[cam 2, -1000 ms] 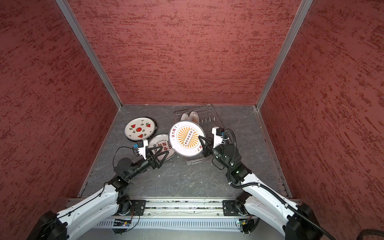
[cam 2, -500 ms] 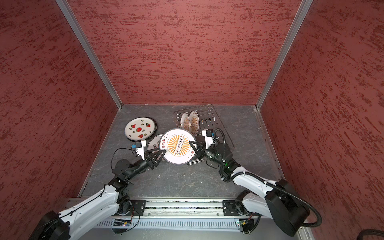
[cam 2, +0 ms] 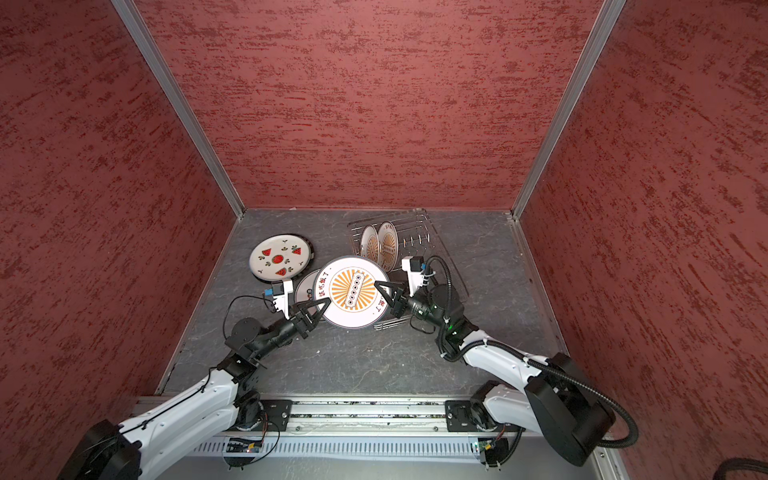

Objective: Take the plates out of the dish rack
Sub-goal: 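Carry the sunburst plate toward the left gripper while the left gripper reaches for it, then close the left gripper on the sunburst plate rim beside the right gripper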

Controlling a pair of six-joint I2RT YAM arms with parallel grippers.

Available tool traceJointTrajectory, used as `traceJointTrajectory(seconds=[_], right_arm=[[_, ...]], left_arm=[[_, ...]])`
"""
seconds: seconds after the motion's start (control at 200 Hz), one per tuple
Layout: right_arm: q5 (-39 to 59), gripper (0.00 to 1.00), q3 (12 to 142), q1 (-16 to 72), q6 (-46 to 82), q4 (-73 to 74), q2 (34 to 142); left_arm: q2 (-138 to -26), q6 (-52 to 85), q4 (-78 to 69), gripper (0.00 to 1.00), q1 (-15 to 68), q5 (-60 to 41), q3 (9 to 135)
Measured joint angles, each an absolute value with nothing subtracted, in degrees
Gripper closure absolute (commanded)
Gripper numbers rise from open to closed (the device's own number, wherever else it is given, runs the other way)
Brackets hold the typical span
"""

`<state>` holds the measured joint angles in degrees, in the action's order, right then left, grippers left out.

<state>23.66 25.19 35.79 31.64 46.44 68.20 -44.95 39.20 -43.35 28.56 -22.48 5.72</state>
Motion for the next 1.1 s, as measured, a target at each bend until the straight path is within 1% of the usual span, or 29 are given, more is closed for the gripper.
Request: traceJointTrajectory(seconds=[0.266,0.311,0.481,0.631,0.666,0.691,0.706,0.751,0.782,0.802,0.817,0.837,1.102], right_arm=[[22.68,1.00,26.46,35.94,29.71,45.82,69.65],[22.68,1.00,26.70,35.94,29.65,45.58,69.97],[23.07,0.90,27.42,35.94,29.61,45.32,71.00],[23.44,0.79,28.77,35.94,29.63,45.36,71.75],[23.57,0.74,29.08,35.94,29.61,45.47,71.83],[23.68,0.67,29.28,35.94,29.67,45.52,71.92],[23.73,0.60,29.39,35.94,29.58,45.52,71.96],[23.81,0.36,29.71,35.97,29.61,45.54,72.16],[23.92,0.24,29.95,35.97,29.69,45.41,72.27],[23.92,0.08,30.13,35.99,29.67,45.21,72.36],[23.90,0.02,30.26,36.03,29.67,45.10,72.40],[23.86,0.01,30.44,36.12,29.65,44.97,72.44],[21.69,0.01,30.72,36.73,29.54,44.18,72.49]], left_arm=[[-47.22,40.60,-42.30,1.00,28.16,-22.68,6.46],[-47.46,40.75,-42.26,1.00,28.05,-22.61,6.46],[-47.72,41.32,-41.98,1.00,27.90,-22.28,6.48],[-47.55,41.56,-40.88,1.00,27.99,-22.61,6.50],[-47.46,41.67,-40.49,1.00,28.08,-22.59,6.48],[-47.22,41.67,-40.18,1.00,28.08,-22.41,6.48],[-47.09,41.69,-40.01,1.00,28.08,-22.22,6.46],[-46.46,41.71,-39.46,1.00,28.01,-21.71,6.37],[-46.04,41.76,-39.00,1.00,27.90,-21.50,6.37],[-45.76,41.76,-38.76,1.00,27.79,-21.32,6.37],[-45.60,41.76,-38.59,1.00,27.70,-21.28,6.37],[-45.34,41.78,-38.39,1.00,27.59,-21.10,6.35],[-41.56,41.89,-36.36,1.00,26.17,-20.47,5.61]])
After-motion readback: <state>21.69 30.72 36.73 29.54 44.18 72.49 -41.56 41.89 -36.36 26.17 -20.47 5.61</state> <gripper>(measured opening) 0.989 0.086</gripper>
